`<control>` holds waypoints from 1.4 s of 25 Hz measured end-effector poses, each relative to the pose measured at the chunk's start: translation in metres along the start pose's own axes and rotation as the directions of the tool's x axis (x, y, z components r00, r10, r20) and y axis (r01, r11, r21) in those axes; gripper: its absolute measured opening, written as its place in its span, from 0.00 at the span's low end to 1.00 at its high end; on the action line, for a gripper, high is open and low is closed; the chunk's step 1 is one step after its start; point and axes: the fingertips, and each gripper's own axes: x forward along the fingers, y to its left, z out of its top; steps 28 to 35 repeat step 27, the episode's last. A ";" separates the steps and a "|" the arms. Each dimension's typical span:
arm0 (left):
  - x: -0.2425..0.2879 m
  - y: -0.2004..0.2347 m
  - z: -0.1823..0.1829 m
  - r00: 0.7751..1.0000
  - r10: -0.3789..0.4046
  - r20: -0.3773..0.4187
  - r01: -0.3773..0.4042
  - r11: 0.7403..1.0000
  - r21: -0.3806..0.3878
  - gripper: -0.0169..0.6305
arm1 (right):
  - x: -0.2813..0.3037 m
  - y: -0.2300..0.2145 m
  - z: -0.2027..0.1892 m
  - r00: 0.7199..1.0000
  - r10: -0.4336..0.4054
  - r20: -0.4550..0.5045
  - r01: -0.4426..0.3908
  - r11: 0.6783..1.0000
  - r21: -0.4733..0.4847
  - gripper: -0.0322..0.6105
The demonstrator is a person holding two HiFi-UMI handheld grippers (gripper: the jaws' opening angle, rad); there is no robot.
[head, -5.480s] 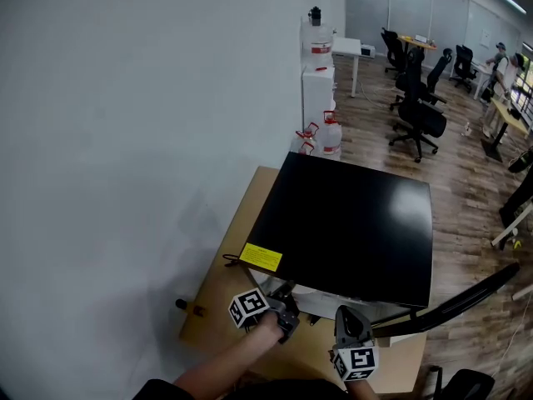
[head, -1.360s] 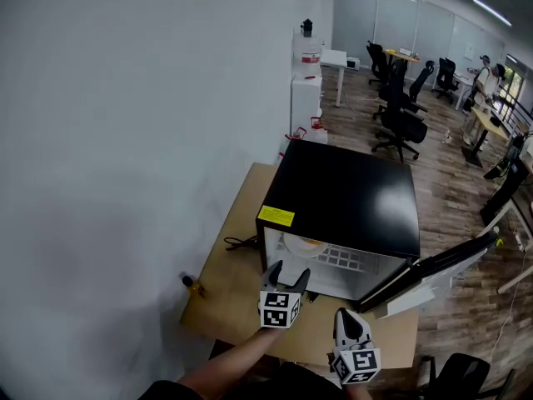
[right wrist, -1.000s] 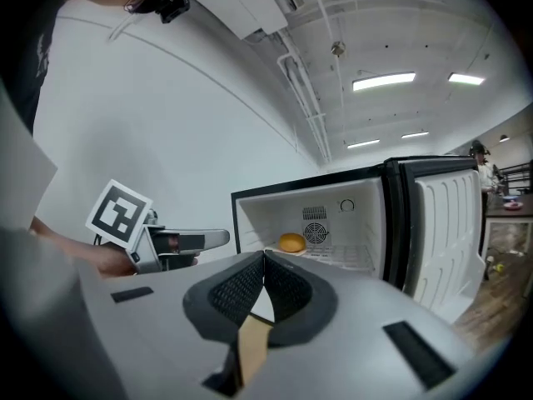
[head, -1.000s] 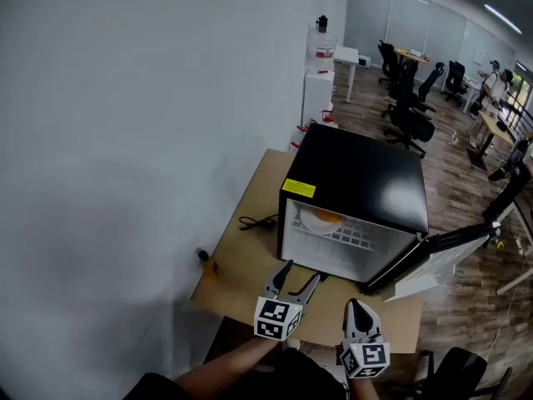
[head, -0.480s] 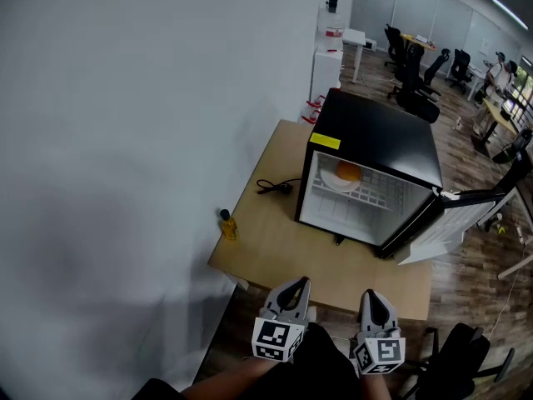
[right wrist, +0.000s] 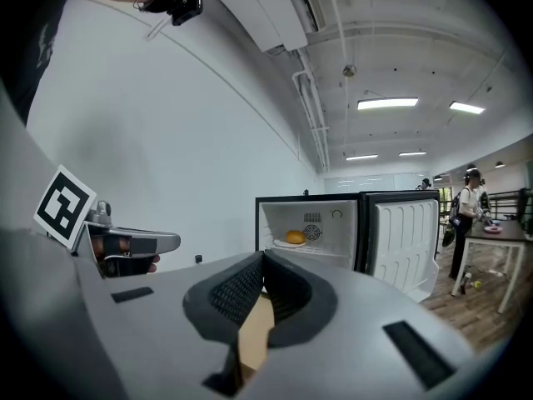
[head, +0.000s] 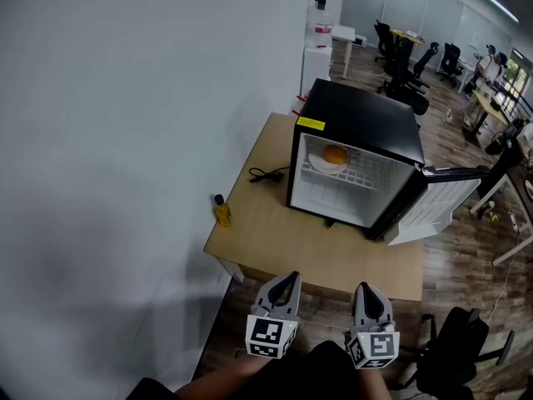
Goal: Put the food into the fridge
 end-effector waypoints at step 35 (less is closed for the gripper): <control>0.002 -0.086 0.003 1.000 -0.018 -0.004 0.018 1.000 0.024 0.05 | -0.084 -0.072 0.003 0.998 -0.041 0.045 0.040 0.999 0.020 0.14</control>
